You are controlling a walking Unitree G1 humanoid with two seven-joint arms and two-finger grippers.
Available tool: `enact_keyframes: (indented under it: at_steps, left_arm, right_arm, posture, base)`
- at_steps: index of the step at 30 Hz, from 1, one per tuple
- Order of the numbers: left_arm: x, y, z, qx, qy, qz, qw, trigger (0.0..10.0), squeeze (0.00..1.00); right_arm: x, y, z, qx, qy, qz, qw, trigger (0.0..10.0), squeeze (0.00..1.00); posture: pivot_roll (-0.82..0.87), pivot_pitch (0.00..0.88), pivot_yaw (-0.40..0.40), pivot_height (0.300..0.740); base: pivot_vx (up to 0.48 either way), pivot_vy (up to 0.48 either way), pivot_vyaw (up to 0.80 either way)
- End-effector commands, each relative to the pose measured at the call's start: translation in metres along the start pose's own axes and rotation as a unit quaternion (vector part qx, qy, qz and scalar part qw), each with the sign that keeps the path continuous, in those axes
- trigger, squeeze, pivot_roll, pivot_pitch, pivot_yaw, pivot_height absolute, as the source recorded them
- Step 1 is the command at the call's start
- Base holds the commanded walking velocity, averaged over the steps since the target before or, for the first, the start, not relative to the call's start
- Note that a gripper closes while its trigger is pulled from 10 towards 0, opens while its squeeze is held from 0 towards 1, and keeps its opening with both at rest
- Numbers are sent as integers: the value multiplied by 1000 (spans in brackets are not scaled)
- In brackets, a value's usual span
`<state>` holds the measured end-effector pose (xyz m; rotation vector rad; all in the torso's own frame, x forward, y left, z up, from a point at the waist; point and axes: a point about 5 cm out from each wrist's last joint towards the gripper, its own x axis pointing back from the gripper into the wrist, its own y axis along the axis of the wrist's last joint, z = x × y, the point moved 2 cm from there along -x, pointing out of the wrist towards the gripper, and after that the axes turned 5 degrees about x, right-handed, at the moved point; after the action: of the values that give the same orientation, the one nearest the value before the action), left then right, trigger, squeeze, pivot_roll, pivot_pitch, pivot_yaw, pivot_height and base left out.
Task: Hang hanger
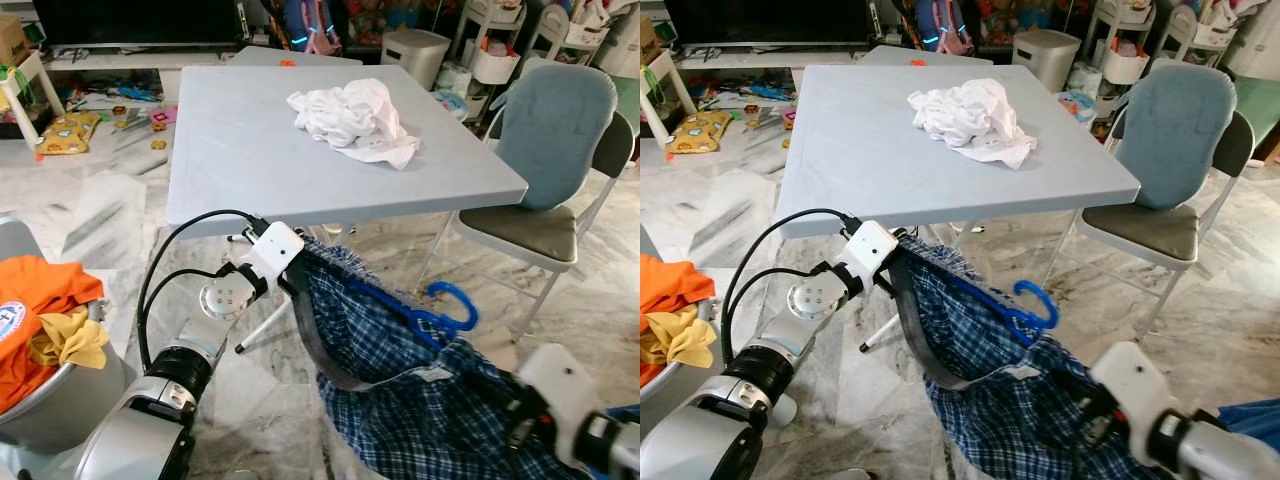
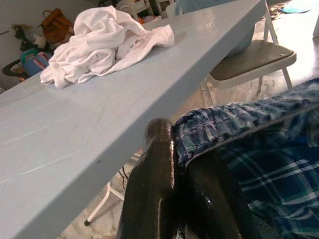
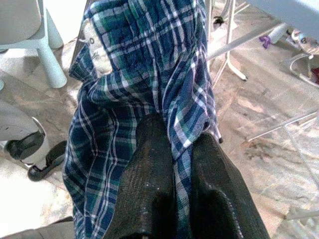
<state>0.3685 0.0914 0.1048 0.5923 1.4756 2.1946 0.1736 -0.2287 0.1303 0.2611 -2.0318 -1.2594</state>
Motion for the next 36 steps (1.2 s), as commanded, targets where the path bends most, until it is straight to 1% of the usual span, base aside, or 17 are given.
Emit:
enact_keyframes:
  at_steps: [1,3,5,7,15,17,21,22,23,24,25,26,27,31,32,35,36]
  left_arm:
    - [-1,1,2,-1,-1,4,1000,0,0]
    - [-1,-1,-1,1,-9,7,1000,0,0]
    - [-1,-3,-6,3,-21,10,1000,0,0]
    - [-1,-7,-14,3,-42,19,999,0,0]
    - [1,-13,-26,12,-77,31,997,0,0]
    - [1,-14,-29,17,-84,32,996,0,0]
    - [0,-10,-36,28,-97,15,995,0,0]
    - [0,-9,-37,28,-98,14,995,1294,0]
    - [-1,-8,-38,30,-100,11,995,1294,0]
    - [-1,-7,-40,34,-103,7,994,2118,0]
    - [-1,-6,-42,37,-105,4,994,2118,0]
    - [-2,-1,-48,56,-120,-14,991,10000,0]
    - [-2,1,-51,63,-129,-22,989,10000,1000]
    - [1,8,-59,60,-157,-48,985,10000,1000]
    - [4,11,-64,41,-185,-54,980,10000,1000]
    - [8,15,-66,30,-206,-64,976,10000,1000]
    - [11,17,-69,22,-226,-71,971,10000,1000]
  right_arm:
    - [12,9,-2,10,11,-12,1000,10000,0]
    - [17,13,-1,8,20,-19,1000,10000,0]
    - [22,18,-6,14,13,-31,999,10000,0]
    - [27,29,-7,12,22,-54,998,10000,0]
    - [34,44,-5,15,57,-84,995,10000,0]
    - [37,52,-9,6,52,-104,993,10000,0]
    - [35,51,-23,19,14,-98,995,10000,0]
    - [34,52,-25,21,9,-99,995,10000,0]
    - [31,52,-26,23,-1,-101,995,10000,0]
    - [28,52,-29,26,-13,-100,995,10000,0]
    - [25,52,-30,28,-21,-99,994,10000,0]
    - [16,50,-37,38,-54,-94,993,10000,0]
    - [13,49,-39,39,-65,-94,993,10000,0]
    - [3,51,-42,35,-87,-104,990,10000,0]
    - [-2,50,-42,41,-91,-102,990,10000,0]
    - [-8,49,-45,55,-99,-96,989,10000,0]
    - [-12,47,-48,65,-108,-90,988,10000,0]
  posture:
    - [-19,0,-65,740]
    - [-23,0,-64,740]
    - [-25,0,-61,740]
    - [-23,0,-60,740]
    - [-17,0,-67,740]
    - [-20,0,-71,740]
    - [-27,0,-74,740]
    - [-27,0,-76,740]
    - [-27,0,-77,740]
    - [-27,0,-80,740]
    - [-27,0,-82,740]
    - [-22,0,-89,740]
    - [-20,0,-91,740]
    - [-17,0,-95,740]
    - [-16,0,-98,740]
    - [-8,0,-100,740]
    - [-3,0,-102,740]
  base:
    - [0,0,0]
    - [0,0,0]
    - [0,0,0]
    - [0,0,0]
    - [0,0,0]
    - [0,0,0]
    - [0,0,0]
    - [0,0,0]
    - [0,0,0]
    - [0,0,0]
    - [0,0,0]
    - [0,0,0]
    - [0,0,0]
    - [0,0,0]
    - [0,0,0]
    - [0,0,0]
    - [0,0,0]
